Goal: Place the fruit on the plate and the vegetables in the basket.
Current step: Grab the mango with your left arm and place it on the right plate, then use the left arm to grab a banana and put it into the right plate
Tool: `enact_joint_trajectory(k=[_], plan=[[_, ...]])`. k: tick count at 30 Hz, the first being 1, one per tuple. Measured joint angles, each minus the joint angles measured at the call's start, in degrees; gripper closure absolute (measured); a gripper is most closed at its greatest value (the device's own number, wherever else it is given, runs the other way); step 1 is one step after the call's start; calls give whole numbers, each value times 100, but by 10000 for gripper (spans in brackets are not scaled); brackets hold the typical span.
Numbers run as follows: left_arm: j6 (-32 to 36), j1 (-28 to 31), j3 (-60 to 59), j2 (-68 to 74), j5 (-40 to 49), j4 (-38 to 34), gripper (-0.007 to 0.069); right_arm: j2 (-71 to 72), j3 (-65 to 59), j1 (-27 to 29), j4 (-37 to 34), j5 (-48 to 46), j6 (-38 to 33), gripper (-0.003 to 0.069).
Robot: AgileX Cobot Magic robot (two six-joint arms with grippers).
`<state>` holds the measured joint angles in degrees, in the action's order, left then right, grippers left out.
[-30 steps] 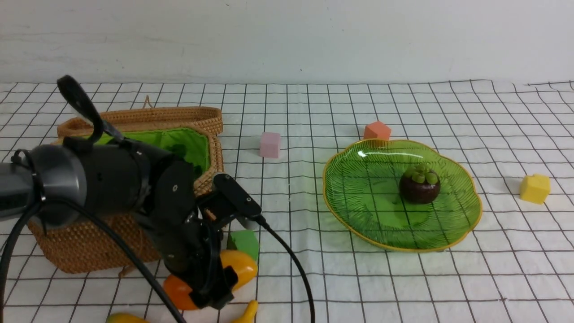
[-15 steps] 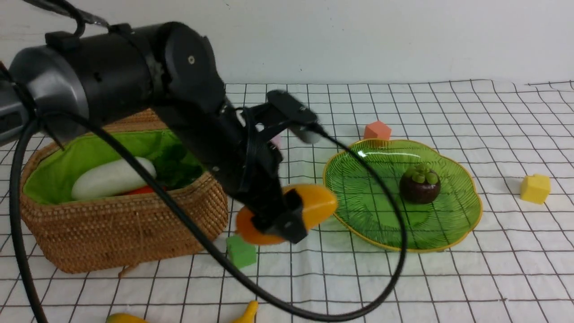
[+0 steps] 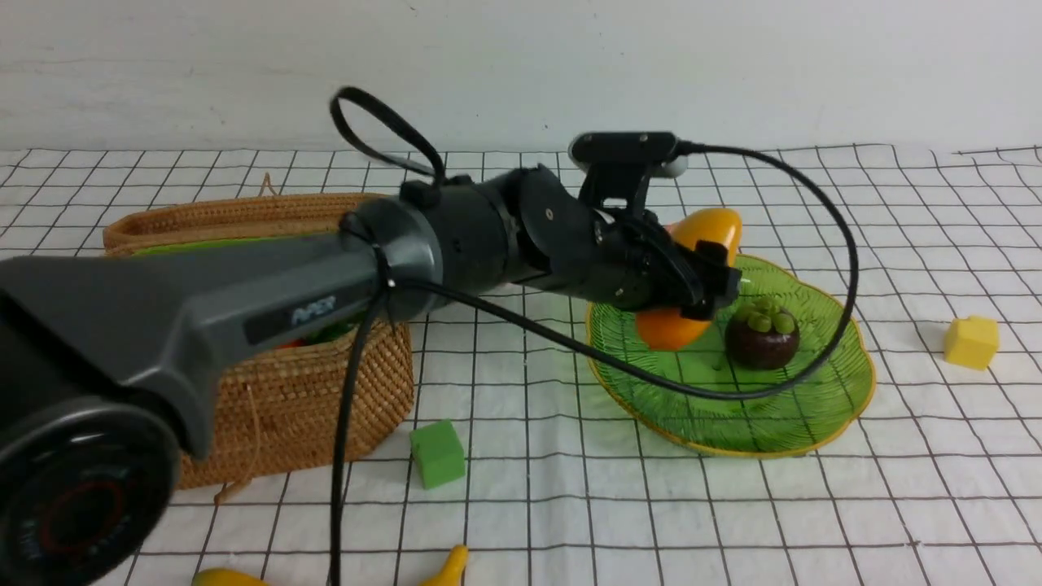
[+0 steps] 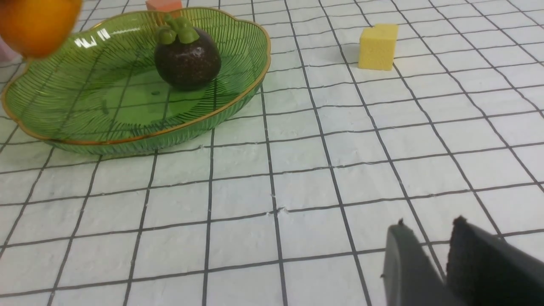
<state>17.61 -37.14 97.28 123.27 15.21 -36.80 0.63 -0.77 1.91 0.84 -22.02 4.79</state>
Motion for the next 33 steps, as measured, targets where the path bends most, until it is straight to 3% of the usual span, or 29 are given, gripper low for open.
enact_joint_trajectory(k=[6,10,12,17,23,28,30,33], plan=[[-171,0,42,293,36,-9,44,0,0,0,0,0,0,473],[-189,0,52,250,142,8,-4,0,0,0,0,0,0,466],[-189,0,52,162,429,169,-42,0,0,0,0,0,0,466],[-210,13,52,-193,970,792,-50,0,0,0,0,0,0,463],[-260,201,54,-1375,2588,2433,-24,0,0,0,0,0,0,455],[-356,270,82,-2557,4935,3882,31,0,0,0,0,0,0,447],[-462,324,-249,-2897,5382,4132,47,0,0,0,0,0,0,444],[-478,420,-1065,-3234,5486,3900,54,0,0,0,0,0,0,442]])
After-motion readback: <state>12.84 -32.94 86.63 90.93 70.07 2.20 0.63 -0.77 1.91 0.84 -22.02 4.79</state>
